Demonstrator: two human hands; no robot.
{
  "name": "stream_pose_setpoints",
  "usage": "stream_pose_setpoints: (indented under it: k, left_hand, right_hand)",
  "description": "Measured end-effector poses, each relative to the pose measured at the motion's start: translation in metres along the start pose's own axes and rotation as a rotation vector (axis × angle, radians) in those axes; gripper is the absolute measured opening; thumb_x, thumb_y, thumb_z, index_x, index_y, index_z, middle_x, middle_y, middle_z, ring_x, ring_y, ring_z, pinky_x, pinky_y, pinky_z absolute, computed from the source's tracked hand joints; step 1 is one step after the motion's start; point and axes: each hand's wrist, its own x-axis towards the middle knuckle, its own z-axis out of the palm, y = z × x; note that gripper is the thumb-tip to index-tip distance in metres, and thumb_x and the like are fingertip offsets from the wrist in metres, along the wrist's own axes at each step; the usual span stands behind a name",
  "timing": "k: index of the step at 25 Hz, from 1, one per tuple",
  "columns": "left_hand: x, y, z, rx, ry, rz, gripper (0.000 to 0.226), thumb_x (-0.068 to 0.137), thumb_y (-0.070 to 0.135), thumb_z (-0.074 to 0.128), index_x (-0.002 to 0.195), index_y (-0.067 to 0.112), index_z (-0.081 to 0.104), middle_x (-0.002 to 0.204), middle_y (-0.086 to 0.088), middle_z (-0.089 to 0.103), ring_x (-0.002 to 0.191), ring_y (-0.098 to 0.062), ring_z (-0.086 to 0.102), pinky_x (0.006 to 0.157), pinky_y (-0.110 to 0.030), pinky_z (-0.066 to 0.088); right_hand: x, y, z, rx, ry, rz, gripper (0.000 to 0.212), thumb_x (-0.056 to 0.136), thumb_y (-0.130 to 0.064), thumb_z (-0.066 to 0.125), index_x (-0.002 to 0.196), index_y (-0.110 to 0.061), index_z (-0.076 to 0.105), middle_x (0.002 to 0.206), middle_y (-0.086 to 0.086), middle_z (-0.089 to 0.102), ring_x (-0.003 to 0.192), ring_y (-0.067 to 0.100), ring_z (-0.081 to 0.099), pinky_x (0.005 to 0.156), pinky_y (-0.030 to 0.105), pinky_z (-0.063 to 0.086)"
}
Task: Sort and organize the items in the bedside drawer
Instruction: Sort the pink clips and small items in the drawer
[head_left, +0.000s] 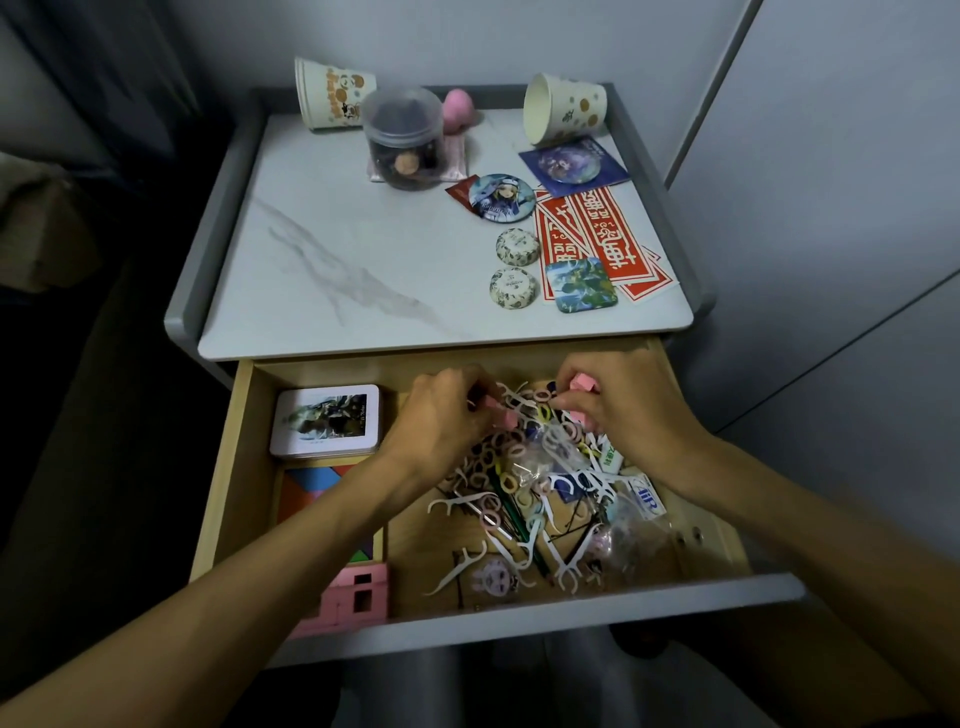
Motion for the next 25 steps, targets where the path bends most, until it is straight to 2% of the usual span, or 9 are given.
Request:
stream_pose_setpoints:
  k: [2, 4, 6, 9, 13, 15, 18, 21, 25]
  left_hand:
    - [-0.005, 0.002, -0.004, -0.094, -0.024, -0.044, 0.008, 0.091, 0.016, 0.065, 0.090, 0.022, 0.070, 0.084, 0.004, 0.072, 0.075, -0.009, 0.069, 0.071, -0.027, 0.057]
    - [-0.011, 0.007, -0.009, -0.248, -0.076, -0.121, 0.012, 0.092, 0.012, 0.064, 0.084, 0.018, 0.069, 0.077, 0.001, 0.072, 0.069, -0.012, 0.070, 0.074, -0.031, 0.058]
    - [-0.017, 0.011, -0.017, -0.417, -0.118, -0.192, 0.014, 0.091, 0.004, 0.065, 0.081, 0.013, 0.070, 0.080, -0.006, 0.072, 0.068, -0.015, 0.069, 0.075, -0.032, 0.059]
    - [-0.033, 0.021, -0.038, -0.596, -0.134, -0.241, 0.011, 0.088, -0.006, 0.064, 0.084, 0.003, 0.069, 0.086, -0.014, 0.071, 0.068, -0.015, 0.066, 0.070, -0.023, 0.058]
    - [-0.064, 0.026, -0.065, -0.759, -0.081, -0.262, 0.013, 0.086, -0.007, 0.065, 0.092, 0.004, 0.068, 0.079, -0.012, 0.071, 0.065, -0.014, 0.066, 0.065, -0.021, 0.057]
    - [-0.073, 0.021, -0.069, -0.828, -0.052, -0.278, 0.012, 0.086, -0.006, 0.065, 0.090, 0.004, 0.069, 0.076, -0.010, 0.071, 0.067, -0.014, 0.067, 0.065, -0.020, 0.057]
    - [-0.075, 0.011, -0.073, -0.908, -0.004, -0.318, 0.011, 0.086, -0.005, 0.064, 0.089, 0.003, 0.071, 0.074, -0.009, 0.072, 0.066, -0.012, 0.066, 0.068, -0.019, 0.058]
    - [-0.069, 0.009, -0.079, -0.870, 0.017, -0.292, 0.010, 0.088, -0.001, 0.064, 0.096, -0.003, 0.070, 0.075, -0.009, 0.072, 0.061, -0.011, 0.065, 0.065, -0.018, 0.057]
    - [-0.064, 0.009, -0.083, -0.842, 0.083, -0.279, 0.014, 0.087, -0.002, 0.066, 0.101, -0.004, 0.068, 0.074, -0.012, 0.071, 0.057, -0.011, 0.063, 0.060, -0.018, 0.055]
  right_hand:
    - [-0.003, -0.006, -0.002, 0.169, -0.050, 0.068, 0.009, 0.083, -0.013, 0.076, 0.090, -0.018, 0.071, 0.072, -0.007, 0.069, 0.061, 0.004, 0.068, 0.061, 0.020, 0.058]
    - [-0.005, -0.010, -0.007, 0.311, -0.104, 0.136, 0.015, 0.086, -0.004, 0.070, 0.097, -0.014, 0.069, 0.078, 0.000, 0.071, 0.067, 0.008, 0.072, 0.067, 0.028, 0.061]
    - [-0.008, -0.017, -0.015, 0.491, -0.124, 0.217, 0.015, 0.088, 0.002, 0.065, 0.101, -0.006, 0.067, 0.083, 0.010, 0.073, 0.073, 0.015, 0.074, 0.070, 0.030, 0.061]
    - [-0.017, -0.044, -0.025, 0.709, -0.107, 0.291, 0.008, 0.093, -0.004, 0.061, 0.099, -0.004, 0.067, 0.085, 0.013, 0.074, 0.068, 0.021, 0.070, 0.055, 0.025, 0.055]
    - [-0.026, -0.091, -0.016, 0.796, -0.098, 0.341, 0.013, 0.093, -0.016, 0.063, 0.099, -0.006, 0.069, 0.084, 0.008, 0.075, 0.048, 0.010, 0.056, 0.037, 0.018, 0.033]
    - [-0.027, -0.105, -0.009, 0.858, -0.109, 0.372, 0.015, 0.091, -0.016, 0.066, 0.098, -0.003, 0.069, 0.071, 0.006, 0.072, 0.042, 0.006, 0.050, 0.036, 0.014, 0.030]
    - [-0.023, -0.112, 0.003, 0.833, -0.151, 0.377, 0.014, 0.088, -0.021, 0.070, 0.093, -0.008, 0.072, 0.055, 0.003, 0.062, 0.039, 0.005, 0.047, 0.038, 0.008, 0.031]
    - [-0.016, -0.114, 0.012, 0.796, -0.211, 0.381, 0.013, 0.088, -0.023, 0.070, 0.089, -0.011, 0.073, 0.056, 0.008, 0.061, 0.043, 0.010, 0.049, 0.041, 0.012, 0.035]
    - [-0.009, -0.114, 0.014, 0.847, -0.242, 0.340, 0.011, 0.090, -0.015, 0.067, 0.097, -0.006, 0.070, 0.070, 0.015, 0.071, 0.061, 0.023, 0.063, 0.053, 0.021, 0.052]
